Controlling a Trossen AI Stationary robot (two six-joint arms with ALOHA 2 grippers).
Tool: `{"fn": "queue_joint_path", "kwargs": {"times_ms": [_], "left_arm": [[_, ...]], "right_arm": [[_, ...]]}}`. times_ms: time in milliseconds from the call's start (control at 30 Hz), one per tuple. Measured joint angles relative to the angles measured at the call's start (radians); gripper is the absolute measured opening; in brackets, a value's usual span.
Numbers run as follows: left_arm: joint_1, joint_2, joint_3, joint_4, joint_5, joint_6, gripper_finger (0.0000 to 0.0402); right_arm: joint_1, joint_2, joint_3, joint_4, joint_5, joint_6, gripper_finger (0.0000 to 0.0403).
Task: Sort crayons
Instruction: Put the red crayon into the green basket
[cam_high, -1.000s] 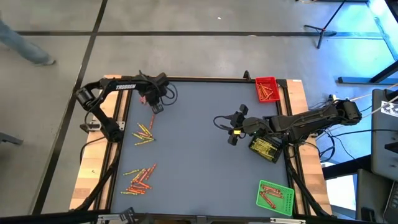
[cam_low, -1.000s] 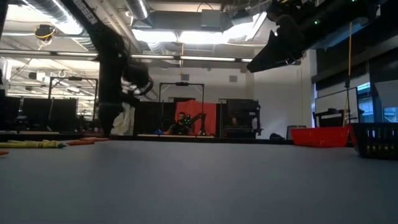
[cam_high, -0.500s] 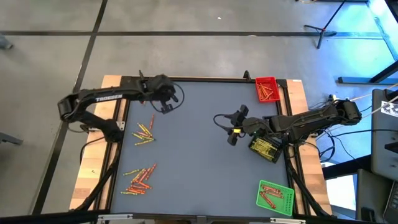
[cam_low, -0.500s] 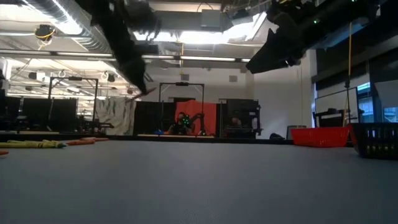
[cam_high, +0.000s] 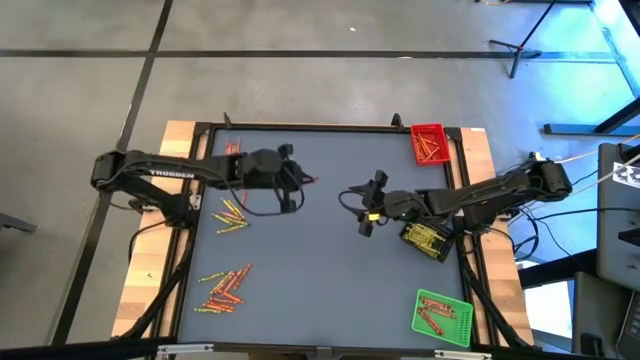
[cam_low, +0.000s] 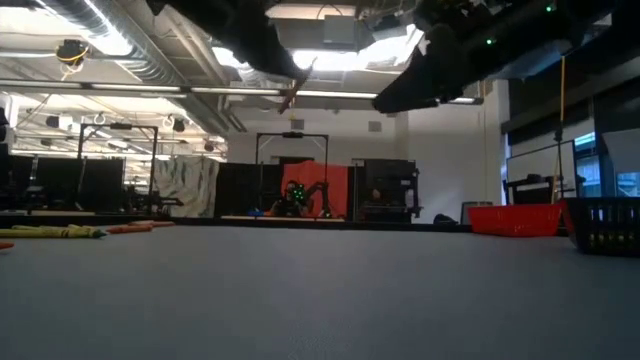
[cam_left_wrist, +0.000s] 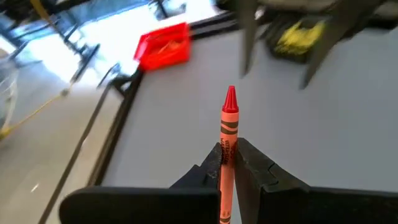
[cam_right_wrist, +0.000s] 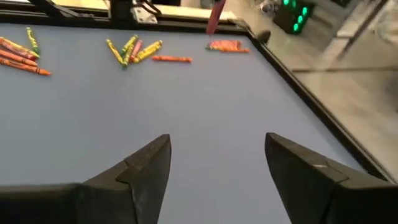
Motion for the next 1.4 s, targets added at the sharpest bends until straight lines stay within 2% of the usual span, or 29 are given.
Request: {"fn": "queue_joint_path", "kwargs": {"times_ms": [200, 500, 833, 967, 1233, 1300, 1400], "left_arm": [[-0.099, 0.031, -0.086, 0.275, 0.016, 0.036, 0.0008], [-0.176, 0.047, -0.222, 0.644, 0.017, -0.006, 0.0008], [-0.201, 0.178, -0.233, 0.834, 0.014, -0.004, 0.0008], [-0.200, 0.183, -0.233, 0.853, 0.013, -0.003, 0.0008], [-0.201, 0.182, -0.233, 0.850, 0.020, -0.005, 0.0008], [-0.201, 0.182, -0.233, 0.847, 0.019, -0.005, 0.0008], [-0.200, 0.183, -0.233, 0.841, 0.039, -0.006, 0.0008]], "right_arm": [[0.000, 0.071, 0.000, 0.172, -0.026, -0.086, 0.0253], [0.000, 0.120, 0.000, 0.350, -0.167, -0.135, 0.0253], [0.000, 0.202, 0.006, 0.498, -0.305, -0.138, 0.0245], [0.000, 0.215, 0.017, 0.503, -0.313, -0.144, 0.0198], [-0.001, 0.215, 0.017, 0.524, -0.346, -0.188, 0.0024], [-0.001, 0.214, 0.017, 0.511, -0.339, -0.212, 0.0015], [0.000, 0.214, 0.017, 0.504, -0.339, -0.216, 0.0035]]}}
